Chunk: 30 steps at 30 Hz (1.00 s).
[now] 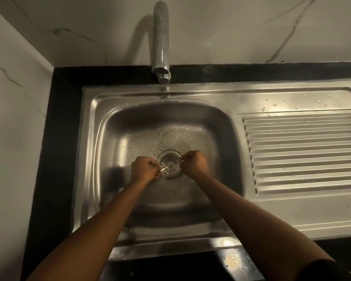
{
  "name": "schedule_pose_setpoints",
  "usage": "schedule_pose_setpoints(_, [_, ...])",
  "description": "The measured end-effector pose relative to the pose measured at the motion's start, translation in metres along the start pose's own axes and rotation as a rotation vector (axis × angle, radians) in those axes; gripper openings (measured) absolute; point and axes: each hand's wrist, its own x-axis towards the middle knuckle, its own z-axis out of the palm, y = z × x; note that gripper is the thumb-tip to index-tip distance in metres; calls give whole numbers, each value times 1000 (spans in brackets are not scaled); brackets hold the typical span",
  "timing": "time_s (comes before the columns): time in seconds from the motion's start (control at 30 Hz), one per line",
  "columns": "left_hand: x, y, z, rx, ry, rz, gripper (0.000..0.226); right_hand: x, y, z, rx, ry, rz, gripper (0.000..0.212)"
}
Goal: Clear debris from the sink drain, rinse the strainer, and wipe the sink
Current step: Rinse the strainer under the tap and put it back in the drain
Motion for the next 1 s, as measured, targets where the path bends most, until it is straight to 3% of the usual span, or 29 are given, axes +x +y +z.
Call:
schedule_pose_setpoints(0.17, [14,-6,13,94,47,29,27,17,8,16,-51,62,5,23])
schedule_pose_setpoints(0.53, [22,-5,23,328,92,69,11,25,14,27,-171,74,-34,25])
schedule_pose_setpoints(1.0, [-7,11,2,199,85,176,14,-8,1,1,-148,62,-216,31])
